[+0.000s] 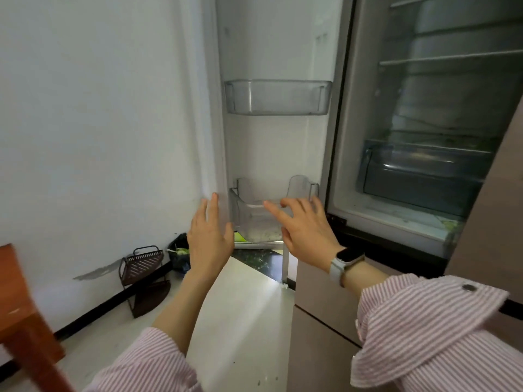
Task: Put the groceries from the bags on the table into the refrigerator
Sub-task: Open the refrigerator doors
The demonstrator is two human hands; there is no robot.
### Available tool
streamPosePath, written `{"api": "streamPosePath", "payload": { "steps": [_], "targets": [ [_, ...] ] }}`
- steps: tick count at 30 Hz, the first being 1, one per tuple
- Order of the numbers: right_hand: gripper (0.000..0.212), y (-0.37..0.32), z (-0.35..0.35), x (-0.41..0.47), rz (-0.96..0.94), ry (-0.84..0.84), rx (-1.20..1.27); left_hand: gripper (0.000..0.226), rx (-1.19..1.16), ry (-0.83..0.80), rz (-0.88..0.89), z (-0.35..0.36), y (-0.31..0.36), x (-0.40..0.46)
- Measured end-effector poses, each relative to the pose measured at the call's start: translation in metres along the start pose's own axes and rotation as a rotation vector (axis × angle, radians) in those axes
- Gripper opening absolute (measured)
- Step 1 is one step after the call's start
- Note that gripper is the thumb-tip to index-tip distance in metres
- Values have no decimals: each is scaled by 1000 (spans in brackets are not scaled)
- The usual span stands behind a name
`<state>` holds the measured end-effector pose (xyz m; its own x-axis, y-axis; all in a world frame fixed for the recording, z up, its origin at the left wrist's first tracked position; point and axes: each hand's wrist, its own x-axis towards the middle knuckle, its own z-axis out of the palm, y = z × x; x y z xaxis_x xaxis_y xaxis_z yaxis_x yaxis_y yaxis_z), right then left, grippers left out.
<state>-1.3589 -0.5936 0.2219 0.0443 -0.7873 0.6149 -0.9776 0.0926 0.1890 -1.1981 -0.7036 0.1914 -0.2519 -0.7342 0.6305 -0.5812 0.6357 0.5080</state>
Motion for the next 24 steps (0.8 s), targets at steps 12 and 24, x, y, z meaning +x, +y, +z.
{"api": "streamPosePath", "payload": {
  "steps": [12, 24],
  "targets": [
    [27, 135, -94, -29, 84, 15, -418, 40, -213, 151, 561, 8, 117, 28],
    [33, 222, -178, -71, 155, -319, -970, 47, -547, -115, 659, 84, 255, 18]
  ]
}}
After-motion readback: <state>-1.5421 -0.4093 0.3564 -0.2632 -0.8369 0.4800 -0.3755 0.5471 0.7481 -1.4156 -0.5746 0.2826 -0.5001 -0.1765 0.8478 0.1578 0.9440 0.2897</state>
